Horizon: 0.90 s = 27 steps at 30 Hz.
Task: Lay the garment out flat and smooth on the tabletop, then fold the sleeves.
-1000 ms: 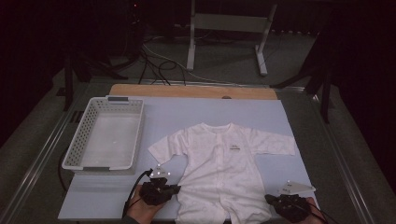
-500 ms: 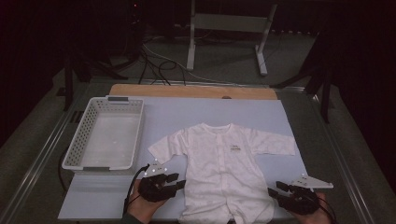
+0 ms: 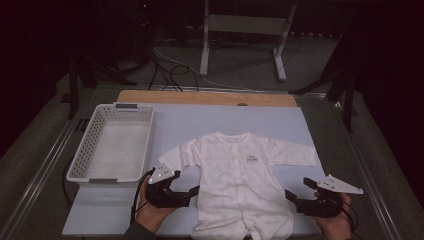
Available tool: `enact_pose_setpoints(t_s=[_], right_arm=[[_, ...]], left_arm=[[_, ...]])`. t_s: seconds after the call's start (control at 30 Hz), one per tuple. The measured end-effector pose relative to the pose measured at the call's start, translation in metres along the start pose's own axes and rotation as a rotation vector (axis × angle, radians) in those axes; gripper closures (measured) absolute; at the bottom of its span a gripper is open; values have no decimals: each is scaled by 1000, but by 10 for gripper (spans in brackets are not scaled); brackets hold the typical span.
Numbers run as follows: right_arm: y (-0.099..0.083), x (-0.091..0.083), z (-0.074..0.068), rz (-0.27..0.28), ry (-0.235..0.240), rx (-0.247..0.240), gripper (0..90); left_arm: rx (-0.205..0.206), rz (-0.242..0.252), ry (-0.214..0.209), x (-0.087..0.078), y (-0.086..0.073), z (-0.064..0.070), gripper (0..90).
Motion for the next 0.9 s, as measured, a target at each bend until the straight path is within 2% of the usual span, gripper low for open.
enact_pose_setpoints(t_s=[0.17, 0.37, 0.43, 0.67, 0.9], right_arm=[[7, 3, -1, 19, -3, -17, 99], [16, 6, -4, 40, -1, -33, 99], [19, 6, -4, 53, -1, -39, 99], [16, 8, -3, 76, -28, -14, 100], [17, 4, -3, 130, -40, 4, 99]], left_arm=[[5, 20, 10, 0, 5, -4, 1], [13, 56, 11, -2, 13, -9, 0], [18, 70, 31, -3, 17, -11, 0], [19, 104, 55, -4, 29, -21, 0], [28, 133, 73, 0, 41, -29, 0]])
Point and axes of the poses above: each handheld gripper's, and its own axes: x roughly forward along the jaws, y roughly out of its top, z roughly to its right, the point moved 8 cm from there along x, roughly forward along the jaws, and after that the axes turned 8 degrees about -z, right-handed, at the moved point
